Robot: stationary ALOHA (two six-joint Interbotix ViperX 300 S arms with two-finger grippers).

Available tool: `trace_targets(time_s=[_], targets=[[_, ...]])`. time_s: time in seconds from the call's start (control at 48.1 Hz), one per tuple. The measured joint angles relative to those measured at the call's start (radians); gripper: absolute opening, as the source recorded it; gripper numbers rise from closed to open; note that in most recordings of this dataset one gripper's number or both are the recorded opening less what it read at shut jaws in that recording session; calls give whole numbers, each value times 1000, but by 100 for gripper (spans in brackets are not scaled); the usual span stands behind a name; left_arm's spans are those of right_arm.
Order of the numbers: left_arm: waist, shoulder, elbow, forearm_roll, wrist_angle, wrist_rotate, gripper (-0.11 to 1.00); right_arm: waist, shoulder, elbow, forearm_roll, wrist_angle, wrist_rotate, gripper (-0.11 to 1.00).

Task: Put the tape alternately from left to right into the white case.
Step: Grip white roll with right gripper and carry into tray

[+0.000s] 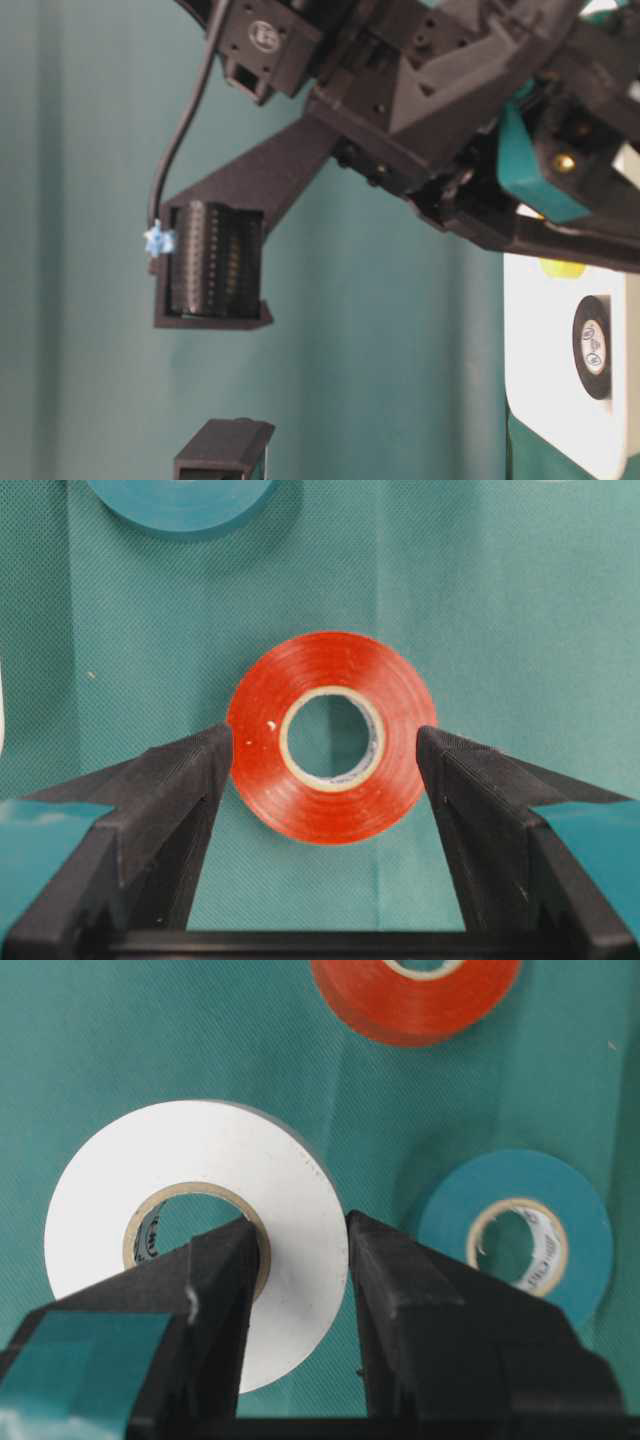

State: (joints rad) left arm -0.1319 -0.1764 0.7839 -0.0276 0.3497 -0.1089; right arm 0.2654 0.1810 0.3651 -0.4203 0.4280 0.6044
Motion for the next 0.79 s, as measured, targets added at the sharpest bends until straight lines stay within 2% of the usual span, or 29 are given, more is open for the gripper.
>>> trace_targets(time_s=[0.187, 0.374, 0.603, 0.79], targets=[[0, 0, -2, 0, 0, 0, 95, 0, 0, 0, -3, 8, 0, 32], [0, 0, -2, 0, 0, 0, 95, -32, -3, 0, -12, 46, 0, 32], [-3, 0, 0, 2, 0, 0, 95, -112, -46, 2, -78, 135, 0, 32], [-9, 0, -2, 2, 0, -6, 95, -198, -78, 3, -133, 160, -2, 32]])
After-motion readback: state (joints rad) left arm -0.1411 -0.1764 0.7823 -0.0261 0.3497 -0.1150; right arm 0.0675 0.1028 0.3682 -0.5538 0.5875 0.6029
